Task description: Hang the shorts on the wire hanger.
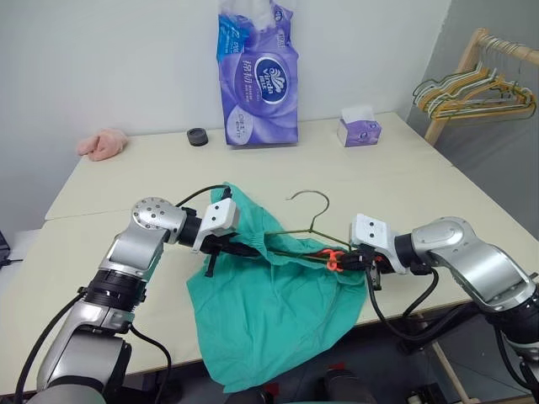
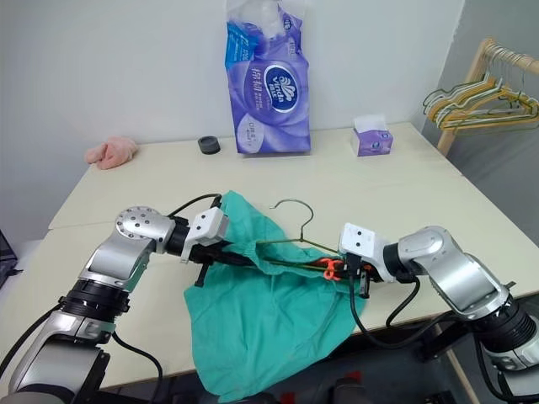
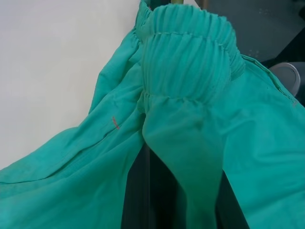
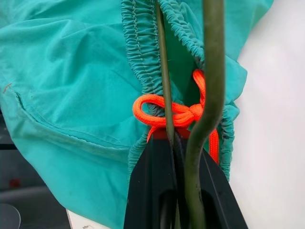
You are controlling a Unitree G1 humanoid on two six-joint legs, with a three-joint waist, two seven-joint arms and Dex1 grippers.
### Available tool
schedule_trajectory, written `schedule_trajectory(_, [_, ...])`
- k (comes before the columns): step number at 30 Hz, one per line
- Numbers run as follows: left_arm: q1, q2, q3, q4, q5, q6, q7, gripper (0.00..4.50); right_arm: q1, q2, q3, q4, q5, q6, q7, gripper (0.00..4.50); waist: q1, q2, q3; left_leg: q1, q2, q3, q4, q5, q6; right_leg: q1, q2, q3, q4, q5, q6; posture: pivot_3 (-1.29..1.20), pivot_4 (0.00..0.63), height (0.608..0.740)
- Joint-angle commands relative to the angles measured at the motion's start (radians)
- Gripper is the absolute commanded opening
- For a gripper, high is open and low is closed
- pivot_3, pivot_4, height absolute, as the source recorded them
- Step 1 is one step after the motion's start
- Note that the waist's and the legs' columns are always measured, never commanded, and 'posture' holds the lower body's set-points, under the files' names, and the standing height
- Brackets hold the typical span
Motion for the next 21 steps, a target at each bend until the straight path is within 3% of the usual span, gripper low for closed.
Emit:
schedule_trajectory(1, [0.0,-0.024,-0.017,-0.035,0.015,-0.009,0.036,0.0,-0.027,0.038,-0.032,-0.114,0.057,-0.103,0.051,0.0,0.0,0.0,0.0,0.0,0.0,0.0,0.0,0.0,0.0,0.0,0.0,0.0,0.0,0.0,0.0,-0.15,0.015,0.74])
schedule_trajectory(2, [0.002,-0.025,-0.016,-0.036,0.016,-0.01,0.037,0.0,-0.026,0.037,-0.032,-0.112,0.056,-0.106,0.051,0.0,0.0,0.0,0.0,0.0,0.0,0.0,0.0,0.0,0.0,0.0,0.0,0.0,0.0,0.0,0.0,-0.15,0.014,0.74])
schedule_trajectory(5, [0.002,-0.026,-0.011,-0.022,0.031,-0.023,0.053,0.0,-0.017,-0.017,-0.041,-0.082,-0.002,-0.196,0.062,0.79,0.0,0.0,0.0,0.0,0.0,0.0,0.0,0.0,0.0,0.0,0.0,0.0,0.0,0.0,0.0,-0.15,0.013,0.74])
schedule_trajectory(11, [-0.007,-0.031,0.002,0.01,0.047,-0.047,0.091,0.0,0.039,-0.164,-0.172,0.008,-0.031,-0.263,0.081,2.82,0.006,-0.001,0.0,0.0,0.0,0.0,0.0,0.0,0.0,0.001,0.0,0.0,-0.001,0.0,0.0,-0.15,0.014,0.74])
schedule_trajectory(15, [-0.017,-0.041,0.011,0.031,0.046,-0.056,0.115,0.0,0.117,-0.199,-0.285,0.05,-0.02,-0.268,0.031,4.28,0.006,-0.001,0.0,0.0,0.0,0.0,0.0,0.0,0.0,0.001,0.0,0.0,-0.001,0.0,0.0,-0.15,0.016,0.74])
schedule_trajectory(19, [-0.045,-0.06,0.038,0.069,0.023,-0.038,0.15,0.0,0.313,-0.113,-0.432,0.042,0.017,-0.264,-0.083,4.45,0.007,-0.002,-0.001,0.0,0.0,0.0,0.0,0.0,0.0,0.001,0.0,-0.001,0.0,0.0,0.0,-0.17,0.019,0.74])
schedule_trajectory(21, [-0.055,-0.065,0.049,0.075,0.008,-0.018,0.155,0.0,0.391,-0.062,-0.441,0.006,0.017,-0.253,-0.128,4.45,0.007,-0.002,-0.001,0.0,0.0,0.0,0.0,0.0,0.0,0.001,0.0,0.001,0.0,0.0,0.0,-0.17,0.02,0.74])
